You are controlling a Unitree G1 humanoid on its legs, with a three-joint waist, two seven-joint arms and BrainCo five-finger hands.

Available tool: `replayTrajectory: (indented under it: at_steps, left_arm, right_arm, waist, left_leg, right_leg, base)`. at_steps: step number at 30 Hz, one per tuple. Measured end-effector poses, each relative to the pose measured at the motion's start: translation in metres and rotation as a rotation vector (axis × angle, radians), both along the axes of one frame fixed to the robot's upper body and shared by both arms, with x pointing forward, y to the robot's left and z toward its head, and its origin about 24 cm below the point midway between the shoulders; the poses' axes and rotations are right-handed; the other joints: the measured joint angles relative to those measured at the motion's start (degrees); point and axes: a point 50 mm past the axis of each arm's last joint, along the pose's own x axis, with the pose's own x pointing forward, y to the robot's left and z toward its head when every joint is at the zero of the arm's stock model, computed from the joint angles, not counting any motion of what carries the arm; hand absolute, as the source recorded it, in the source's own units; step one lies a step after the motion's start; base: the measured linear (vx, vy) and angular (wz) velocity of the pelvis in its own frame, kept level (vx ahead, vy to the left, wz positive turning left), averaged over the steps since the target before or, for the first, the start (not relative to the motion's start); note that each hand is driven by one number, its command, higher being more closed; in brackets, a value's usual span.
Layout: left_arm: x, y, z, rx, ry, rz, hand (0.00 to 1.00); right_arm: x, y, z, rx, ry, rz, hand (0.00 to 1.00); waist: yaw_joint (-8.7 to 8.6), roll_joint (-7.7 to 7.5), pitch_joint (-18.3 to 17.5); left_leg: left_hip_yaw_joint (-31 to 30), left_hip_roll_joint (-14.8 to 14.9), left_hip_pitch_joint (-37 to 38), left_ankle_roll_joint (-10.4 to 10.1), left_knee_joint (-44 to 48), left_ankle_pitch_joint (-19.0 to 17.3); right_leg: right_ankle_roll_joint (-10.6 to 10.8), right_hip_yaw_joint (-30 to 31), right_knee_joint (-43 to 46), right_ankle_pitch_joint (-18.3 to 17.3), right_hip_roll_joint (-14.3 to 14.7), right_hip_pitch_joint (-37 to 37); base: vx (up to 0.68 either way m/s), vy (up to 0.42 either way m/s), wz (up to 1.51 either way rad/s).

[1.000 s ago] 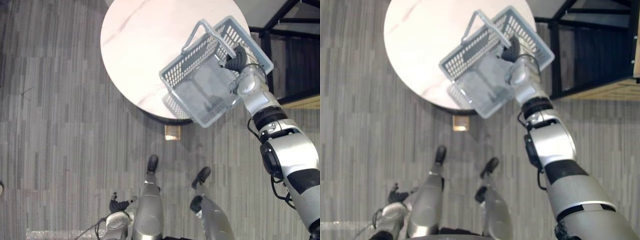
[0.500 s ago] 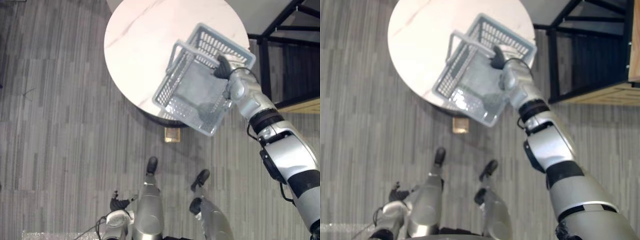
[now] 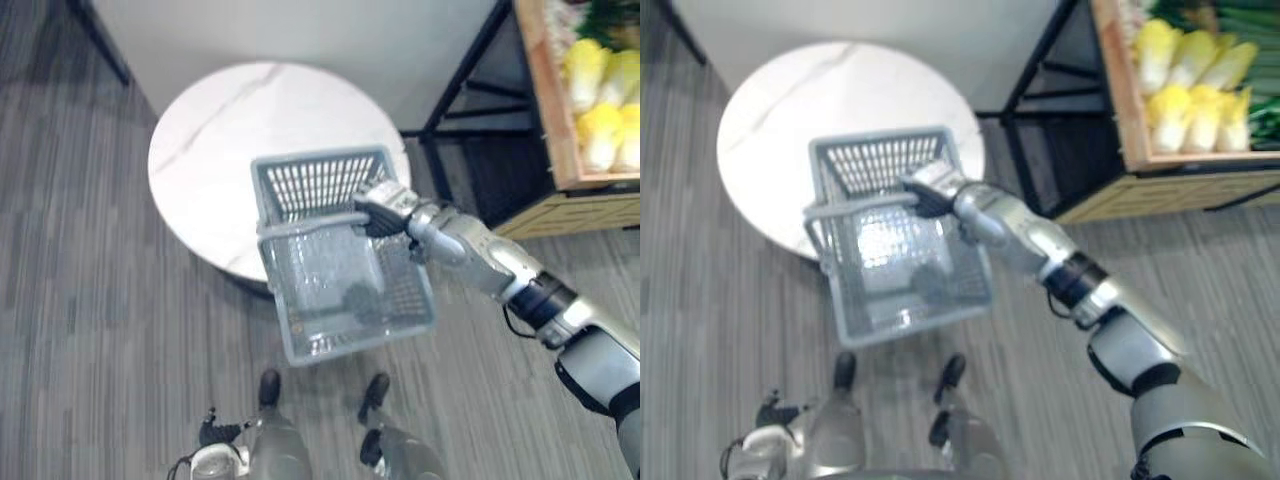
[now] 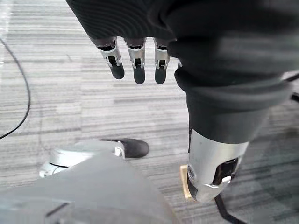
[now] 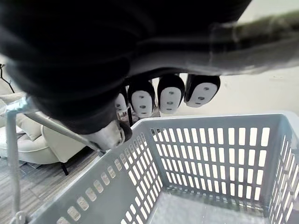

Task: Pick vegetable in the basket

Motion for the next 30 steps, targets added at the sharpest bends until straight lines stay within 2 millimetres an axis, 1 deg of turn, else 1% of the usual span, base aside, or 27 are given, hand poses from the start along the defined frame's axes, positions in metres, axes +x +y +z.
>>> replayTrajectory:
  at_steps: [1,2,4,5,7,8,9,13,14,16,17,19,20,21,22,25,26,27,30]
  left_arm:
    - [-0.006,0.000,-0.003,-0.005,0.025,0.002,0.00]
    - [-0.009,0.000,-0.004,-0.007,0.037,0.003,0.00]
    - [-0.023,0.000,-0.008,-0.018,0.077,0.006,0.00]
    - [-0.025,0.000,-0.009,-0.021,0.085,0.002,0.00]
    - [-0.032,-0.003,-0.012,-0.025,0.116,-0.037,0.00]
    - [-0.034,-0.005,-0.013,-0.031,0.126,-0.046,0.00]
    - [-0.037,-0.009,-0.016,-0.044,0.147,-0.061,0.00]
    - [-0.044,-0.019,-0.020,-0.080,0.176,-0.115,0.00]
    - [-0.045,-0.020,-0.021,-0.081,0.179,-0.123,0.00]
    - [-0.050,-0.023,-0.022,-0.093,0.198,-0.147,0.00]
    - [-0.051,-0.023,-0.023,-0.096,0.201,-0.154,0.00]
    - [-0.053,-0.027,-0.024,-0.112,0.213,-0.179,0.00]
    - [-0.054,-0.028,-0.025,-0.117,0.217,-0.190,0.00]
    - [-0.055,-0.030,-0.025,-0.123,0.222,-0.199,0.00]
    - [-0.056,-0.031,-0.026,-0.127,0.224,-0.201,0.00]
    - [-0.063,-0.036,-0.028,-0.140,0.235,-0.208,0.00]
    - [-0.064,-0.037,-0.028,-0.142,0.236,-0.207,0.00]
    - [-0.067,-0.037,-0.028,-0.141,0.243,-0.212,0.00]
    - [-0.073,-0.039,-0.030,-0.137,0.269,-0.237,0.00]
  right_arm:
    - [-0.007,-0.008,-0.011,-0.005,0.036,0.001,1.00]
    - [-0.010,-0.012,-0.017,-0.007,0.055,0.000,1.00]
    - [-0.025,-0.028,-0.039,0.009,0.133,-0.009,1.00]
    - [-0.029,-0.035,-0.044,0.016,0.147,-0.022,1.00]
    - [-0.039,-0.061,-0.061,0.037,0.203,-0.101,1.00]
    - [-0.041,-0.068,-0.066,0.043,0.217,-0.127,1.00]
    - [-0.047,-0.084,-0.076,0.051,0.253,-0.184,1.00]
    - [-0.070,-0.135,-0.109,0.029,0.362,-0.367,1.00]
    - [-0.073,-0.140,-0.112,0.025,0.371,-0.390,1.00]
    - [-0.085,-0.165,-0.128,-0.015,0.402,-0.493,1.00]
    - [-0.089,-0.171,-0.131,-0.022,0.408,-0.521,1.00]
    - [-0.103,-0.198,-0.147,-0.029,0.438,-0.648,1.00]
    - [-0.106,-0.204,-0.151,-0.042,0.444,-0.676,1.00]
    - [-0.114,-0.216,-0.159,-0.070,0.462,-0.728,1.00]
    - [-0.118,-0.221,-0.162,-0.085,0.467,-0.749,1.00]
    - [-0.139,-0.244,-0.179,-0.093,0.515,-0.878,1.00]
    - [-0.143,-0.248,-0.182,-0.100,0.526,-0.898,1.00]
    - [-0.152,-0.255,-0.188,-0.108,0.544,-0.939,1.00]
    - [-0.168,-0.267,-0.198,-0.093,0.572,-1.026,1.00]
  waist:
    - [-0.36,0.17,-1.65]
    - [-1.06,0.31,-2.37]
    - [-2.93,0.78,-4.39]
    - [-3.02,0.97,-4.69]
    - [-4.54,1.81,-5.67]
    - [-4.98,2.17,-5.86]
    - [-5.75,2.98,-6.42]
    - [-7.19,5.65,-8.37]
    - [-7.72,5.92,-8.51]
    - [-9.04,6.86,-9.06]
    - [-9.21,7.13,-9.28]
    - [-9.43,8.04,-10.11]
    - [-9.58,8.35,-10.28]
    - [-10.13,8.82,-10.98]
    - [-10.50,9.11,-11.34]
    - [-11.15,10.16,-12.24]
    - [-11.25,10.33,-12.40]
    - [-12.12,10.54,-12.73]
    - [-12.58,10.73,-13.12]
  left_leg:
    - [0.63,0.08,0.67,-0.07,0.02,-0.28]
    - [1.01,0.14,1.05,-0.09,-0.02,-0.38]
    - [2.68,0.50,2.80,-0.43,0.01,-1.23]
    - [3.26,0.55,3.18,-0.46,-0.03,-1.32]
    - [5.20,0.61,4.44,-0.71,-0.10,-1.73]
    - [5.54,0.61,4.82,-0.78,-0.16,-1.80]
    - [6.30,0.67,5.47,-0.82,0.01,-2.07]
    - [8.62,0.65,7.58,-1.07,0.20,-3.26]
    - [8.84,0.63,7.88,-1.10,0.23,-3.41]
    - [10.00,0.67,9.15,-1.19,0.81,-4.32]
    - [10.16,0.67,9.15,-1.13,1.15,-4.54]
    - [11.58,0.66,9.86,-1.02,1.81,-5.40]
    - [11.75,0.66,10.07,-0.99,1.96,-5.59]
    - [12.01,0.64,10.30,-1.07,2.05,-5.94]
    - [12.26,0.61,10.48,-1.04,2.02,-6.01]
    - [14.24,0.40,12.00,-1.07,2.04,-6.82]
    - [14.42,0.37,12.10,-1.03,2.06,-6.91]
    - [14.49,0.28,12.25,-1.15,2.05,-7.12]
    - [16.06,0.21,13.31,-1.28,2.10,-7.75]
  right_leg:
    - [0.01,1.03,0.00,-0.01,0.17,0.05]
    - [0.01,1.37,0.00,-0.01,0.25,0.23]
    - [0.26,3.12,0.00,-0.24,0.52,0.87]
    - [0.28,3.62,0.00,-0.26,0.61,0.89]
    - [0.07,5.46,0.00,-0.46,0.90,0.85]
    - [0.07,5.70,0.00,-0.45,0.95,0.96]
    - [0.08,6.37,0.00,-0.46,1.05,1.24]
    - [0.10,8.45,0.00,-0.49,1.32,2.00]
    - [0.10,8.55,0.00,-0.49,1.32,2.20]
    - [0.31,9.63,-0.01,-0.71,1.47,2.99]
    - [0.31,9.86,-0.02,-0.71,1.43,3.04]
    - [0.32,11.02,-0.02,-0.70,1.41,3.21]
    - [0.33,11.19,-0.02,-0.71,1.38,3.41]
    - [0.54,11.39,-0.02,-0.86,1.29,3.56]
    - [0.58,11.52,-0.02,-0.89,1.26,3.61]
    - [0.72,13.33,-0.03,-0.91,1.38,3.88]
    - [0.72,13.54,-0.03,-0.91,1.40,3.89]
    - [0.87,13.65,-0.03,-1.02,1.34,4.01]
    - [0.85,14.97,-0.04,-1.07,1.58,4.19]
  base:
    - [0.03,0.002,-0.52]
    - [0.03,0.003,-0.38]
    - [0.03,0.006,-0.39]
    - [0.02,0.005,-0.45]
    - [0.01,-0.001,-0.42]
    - [0.02,-0.002,-0.33]
    - [0.03,0.000,-0.28]
    - [0.04,0.008,-0.29]
    - [0.04,0.013,-0.24]
    - [0.04,0.016,-0.22]
    - [0.04,0.022,-0.24]
    - [0.03,0.020,-0.26]
    - [0.03,0.017,-0.18]
    - [0.02,0.013,-0.08]
    - [0.03,0.019,-0.15]
    - [0.03,0.018,-0.26]
    - [0.02,0.014,-0.19]
    - [0.01,0.009,-0.07]
    - [0.01,0.010,-0.23]
